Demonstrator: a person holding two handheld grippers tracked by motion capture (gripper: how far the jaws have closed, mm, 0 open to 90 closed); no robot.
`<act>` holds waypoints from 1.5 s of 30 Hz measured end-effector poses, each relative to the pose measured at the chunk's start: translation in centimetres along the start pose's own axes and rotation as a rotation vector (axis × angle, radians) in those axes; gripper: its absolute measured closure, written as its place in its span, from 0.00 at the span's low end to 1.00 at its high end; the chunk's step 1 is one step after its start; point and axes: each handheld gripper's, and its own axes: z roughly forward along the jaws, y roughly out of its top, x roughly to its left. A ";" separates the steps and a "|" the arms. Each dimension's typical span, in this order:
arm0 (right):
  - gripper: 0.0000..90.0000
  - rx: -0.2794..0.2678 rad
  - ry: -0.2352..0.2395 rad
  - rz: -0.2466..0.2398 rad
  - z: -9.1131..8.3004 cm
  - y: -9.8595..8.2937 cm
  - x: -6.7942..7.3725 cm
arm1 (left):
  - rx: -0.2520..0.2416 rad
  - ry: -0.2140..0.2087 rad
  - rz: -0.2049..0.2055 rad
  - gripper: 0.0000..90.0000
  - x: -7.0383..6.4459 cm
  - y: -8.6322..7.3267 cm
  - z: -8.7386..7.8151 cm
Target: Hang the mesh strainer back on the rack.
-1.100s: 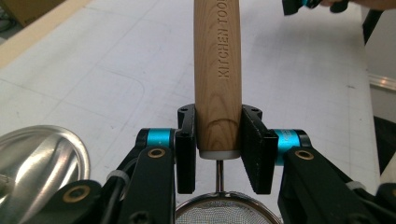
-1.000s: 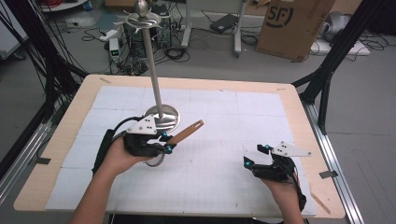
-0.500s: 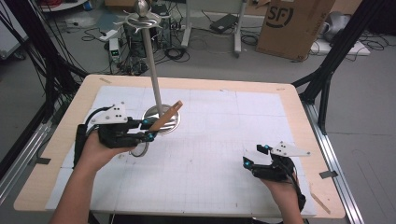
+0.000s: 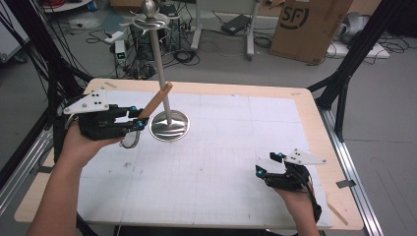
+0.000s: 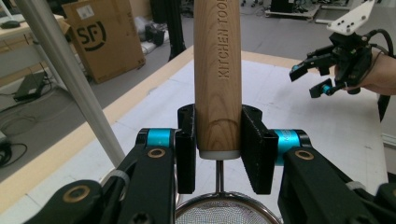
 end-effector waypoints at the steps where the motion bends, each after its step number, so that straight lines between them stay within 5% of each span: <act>1: 0.24 0.000 0.000 0.000 0.0 0.0 0.0 | -0.005 0.001 0.003 0.77 0.1 0.2 -0.1; 20: 0.24 -0.003 -0.001 0.005 -0.1 0.0 -0.1 | -0.007 0.056 0.044 0.77 1.8 5.0 -1.8; 45: 0.24 -0.004 -0.002 0.008 -0.2 0.0 0.0 | -0.052 0.185 0.008 0.77 3.8 7.1 -4.2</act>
